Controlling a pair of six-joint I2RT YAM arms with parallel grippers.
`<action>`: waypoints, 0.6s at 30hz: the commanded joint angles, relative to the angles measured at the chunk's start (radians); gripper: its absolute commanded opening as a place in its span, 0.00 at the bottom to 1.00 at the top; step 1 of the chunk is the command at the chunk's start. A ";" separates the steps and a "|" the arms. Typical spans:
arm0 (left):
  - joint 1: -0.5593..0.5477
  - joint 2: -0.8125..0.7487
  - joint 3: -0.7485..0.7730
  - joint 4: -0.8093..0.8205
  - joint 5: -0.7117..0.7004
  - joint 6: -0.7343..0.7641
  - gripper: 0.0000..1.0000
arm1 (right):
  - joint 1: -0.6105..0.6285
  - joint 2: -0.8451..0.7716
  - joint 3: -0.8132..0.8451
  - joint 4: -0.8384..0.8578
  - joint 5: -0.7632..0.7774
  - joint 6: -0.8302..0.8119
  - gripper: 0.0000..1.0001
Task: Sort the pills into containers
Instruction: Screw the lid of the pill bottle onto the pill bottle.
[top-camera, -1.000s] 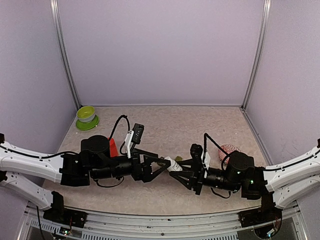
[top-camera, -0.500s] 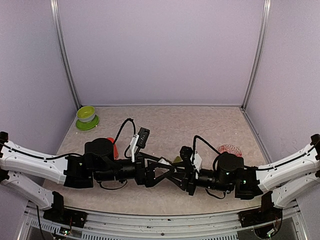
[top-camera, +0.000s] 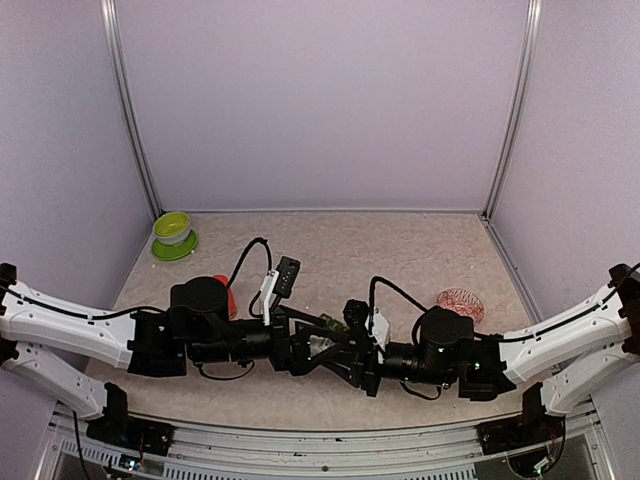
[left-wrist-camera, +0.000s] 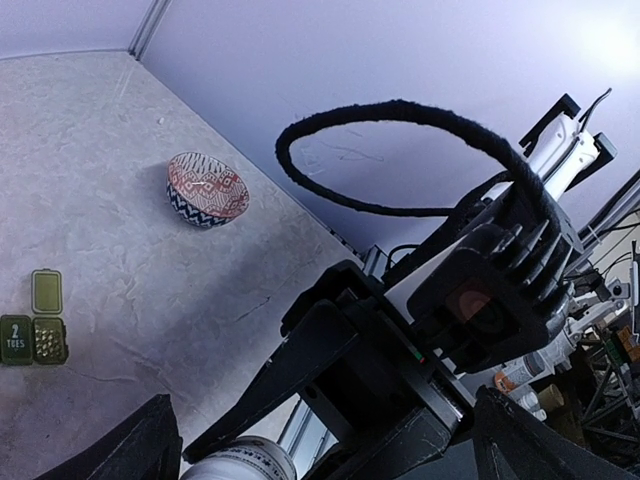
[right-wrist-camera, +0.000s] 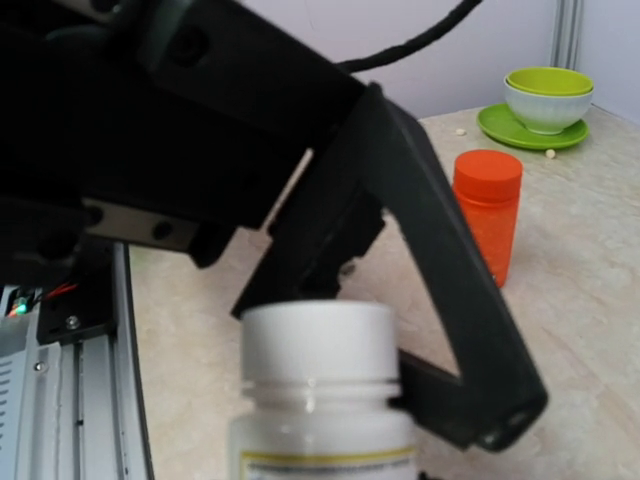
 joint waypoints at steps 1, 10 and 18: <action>-0.014 -0.042 0.025 -0.017 -0.029 0.004 0.99 | 0.008 -0.030 0.000 -0.015 -0.006 -0.016 0.20; 0.030 -0.053 0.117 -0.304 -0.059 -0.085 0.95 | 0.008 -0.156 -0.036 -0.137 0.065 -0.104 0.21; 0.066 -0.035 0.147 -0.343 0.067 -0.103 0.67 | 0.008 -0.226 -0.046 -0.203 0.087 -0.159 0.20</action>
